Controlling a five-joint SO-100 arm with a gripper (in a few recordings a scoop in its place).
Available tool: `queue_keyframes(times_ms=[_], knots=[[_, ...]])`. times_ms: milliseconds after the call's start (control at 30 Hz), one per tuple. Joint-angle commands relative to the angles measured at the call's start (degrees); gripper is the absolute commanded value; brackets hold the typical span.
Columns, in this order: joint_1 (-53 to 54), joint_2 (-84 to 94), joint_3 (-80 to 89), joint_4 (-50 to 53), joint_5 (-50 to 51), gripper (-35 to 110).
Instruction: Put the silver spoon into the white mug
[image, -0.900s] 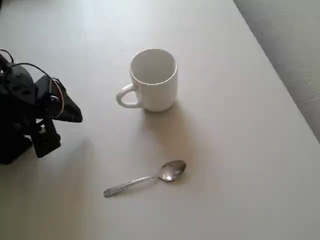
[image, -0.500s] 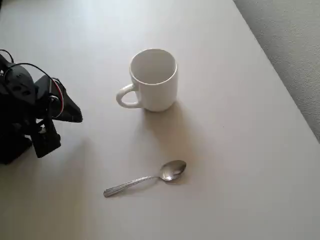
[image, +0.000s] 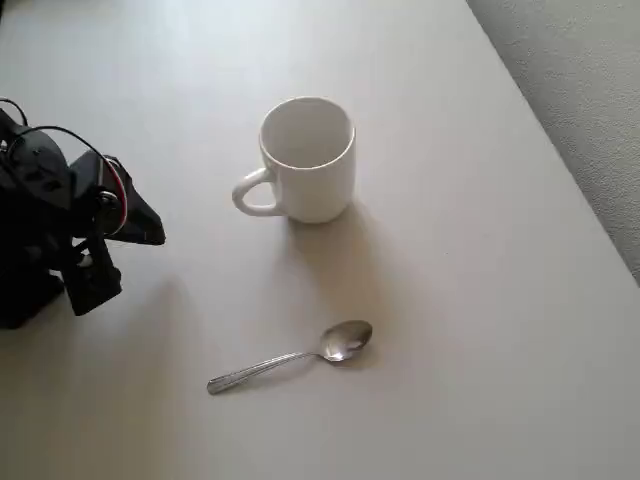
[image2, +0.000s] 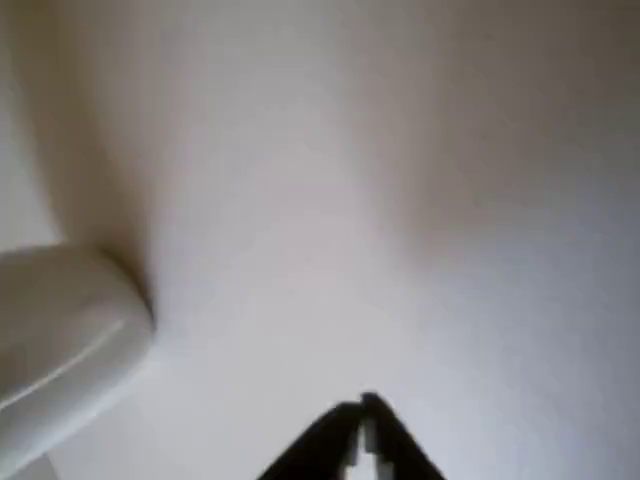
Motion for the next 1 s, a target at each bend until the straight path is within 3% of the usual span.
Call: queue_keyframes(times_ms=[0,667,833,967], knots=[[0.8,0.5,-0.2,0.0,-0.2,-2],[3.1,0.4,-4.0,-0.6,1.1,-2],[6.4,-2.2,-8.7,-5.6,4.0,0],[8.2,-17.0,-14.6,-12.4,6.6,1]])
